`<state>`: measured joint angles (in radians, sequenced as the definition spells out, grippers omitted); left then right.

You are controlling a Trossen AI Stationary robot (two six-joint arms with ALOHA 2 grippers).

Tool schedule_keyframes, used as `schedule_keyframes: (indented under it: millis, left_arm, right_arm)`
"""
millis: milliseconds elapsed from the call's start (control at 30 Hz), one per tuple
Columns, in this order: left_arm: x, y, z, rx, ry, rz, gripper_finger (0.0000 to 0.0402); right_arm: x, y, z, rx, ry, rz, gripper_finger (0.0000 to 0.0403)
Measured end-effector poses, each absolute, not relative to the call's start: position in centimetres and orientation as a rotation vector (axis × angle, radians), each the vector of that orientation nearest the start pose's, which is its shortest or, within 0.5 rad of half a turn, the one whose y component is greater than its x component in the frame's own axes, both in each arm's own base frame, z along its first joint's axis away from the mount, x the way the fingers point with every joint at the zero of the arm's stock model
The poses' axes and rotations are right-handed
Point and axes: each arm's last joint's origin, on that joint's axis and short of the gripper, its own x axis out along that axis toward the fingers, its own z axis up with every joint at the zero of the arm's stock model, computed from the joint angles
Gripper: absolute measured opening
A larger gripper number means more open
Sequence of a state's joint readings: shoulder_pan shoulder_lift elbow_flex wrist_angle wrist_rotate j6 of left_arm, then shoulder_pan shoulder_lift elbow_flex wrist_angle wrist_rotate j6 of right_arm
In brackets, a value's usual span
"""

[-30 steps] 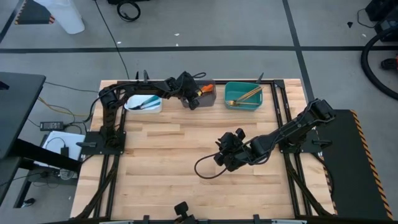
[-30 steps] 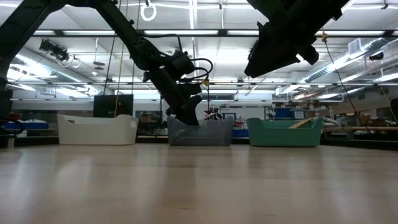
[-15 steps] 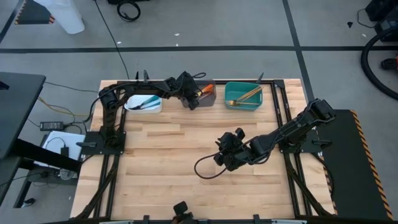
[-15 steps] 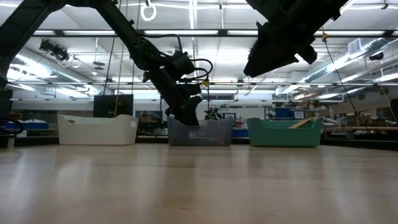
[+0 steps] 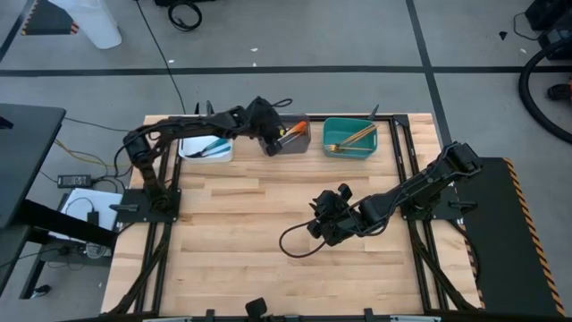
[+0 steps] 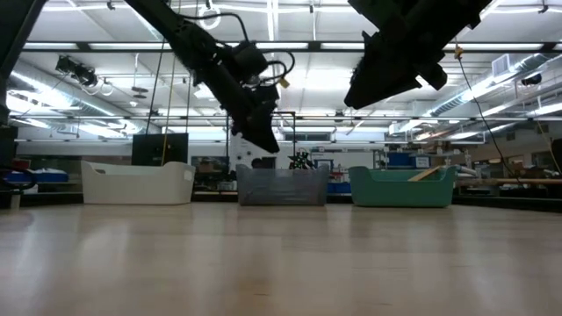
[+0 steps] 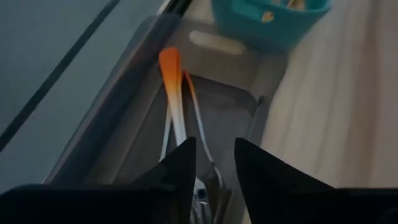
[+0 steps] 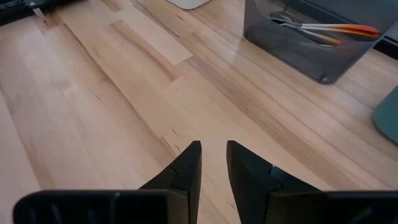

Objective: Sort silverware by color (type)
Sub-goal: Return to Home Position

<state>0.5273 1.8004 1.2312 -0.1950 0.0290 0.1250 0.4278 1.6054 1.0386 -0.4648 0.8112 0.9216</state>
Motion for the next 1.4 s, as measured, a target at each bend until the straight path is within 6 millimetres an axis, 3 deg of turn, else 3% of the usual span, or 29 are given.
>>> schedule_keyframes:
  millis: [467,800,1133,1400]
  left_arm:
    - [31.9,15.6,27.4,-0.009,0.679,0.401,0.0117]
    - [29.5,11.1,32.6,0.094,0.587,0.314,0.0117]
    - [26.4,6.9,37.4,0.138,0.405,0.234,0.0117]
    - [24.4,5.2,39.1,0.111,0.336,0.204,0.0117]
  right_arm:
    - [29.4,11.2,21.1,0.275,0.596,-0.662,0.0085]
    - [29.3,9.8,22.5,0.225,0.635,-0.611,0.0076]
    - [27.2,7.3,27.5,0.203,0.574,-0.520,0.0071]
    - [24.1,5.9,31.8,0.217,0.443,-0.469,0.0070]
